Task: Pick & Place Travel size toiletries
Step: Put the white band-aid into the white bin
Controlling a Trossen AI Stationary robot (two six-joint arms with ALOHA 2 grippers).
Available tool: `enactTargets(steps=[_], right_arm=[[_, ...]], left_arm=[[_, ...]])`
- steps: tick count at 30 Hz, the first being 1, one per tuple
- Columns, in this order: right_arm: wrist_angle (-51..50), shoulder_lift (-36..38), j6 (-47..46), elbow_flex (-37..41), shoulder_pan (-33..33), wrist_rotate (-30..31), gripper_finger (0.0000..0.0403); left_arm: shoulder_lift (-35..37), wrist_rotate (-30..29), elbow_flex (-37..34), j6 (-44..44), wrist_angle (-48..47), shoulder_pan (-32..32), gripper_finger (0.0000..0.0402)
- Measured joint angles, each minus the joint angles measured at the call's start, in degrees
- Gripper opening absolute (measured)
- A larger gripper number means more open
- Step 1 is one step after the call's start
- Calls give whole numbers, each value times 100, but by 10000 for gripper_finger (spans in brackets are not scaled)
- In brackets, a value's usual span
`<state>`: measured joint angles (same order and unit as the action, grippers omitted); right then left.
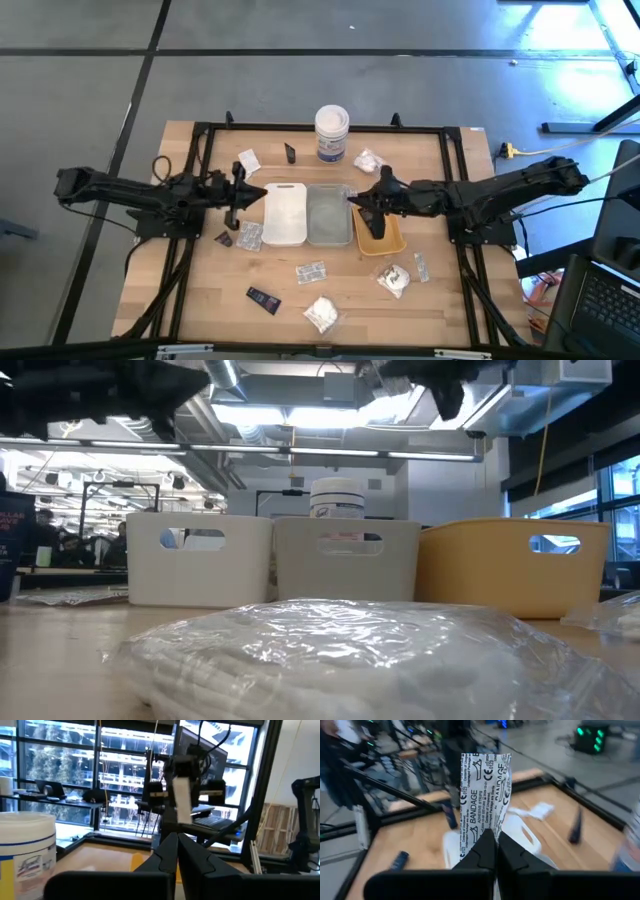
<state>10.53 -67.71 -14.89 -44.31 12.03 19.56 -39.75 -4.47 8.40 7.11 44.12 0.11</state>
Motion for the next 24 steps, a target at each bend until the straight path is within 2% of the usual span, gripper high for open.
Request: enactTargets(steps=[5, 8, 11, 17, 24], right_arm=[[731, -274, 322, 0, 25, -92, 0], [1247, -499, 644, 0, 25, -92, 0], [1652, -706, 975, 0, 27, -35, 0], [1859, -889, 1587, 0, 108, 1231, 0], [2404, -998, 2233, -1, 235, 2061, 0]], left_arm=[[-1009, 140, 350, -88, 700, -1, 75], [-1543, -29, 747, -96, 761, 1, 117], [-2036, -41, 1183, -126, 797, 1, 142], [-2797, -41, 1818, -209, 774, 1, 156], [-3403, -203, 2420, -338, 824, 5, 157]])
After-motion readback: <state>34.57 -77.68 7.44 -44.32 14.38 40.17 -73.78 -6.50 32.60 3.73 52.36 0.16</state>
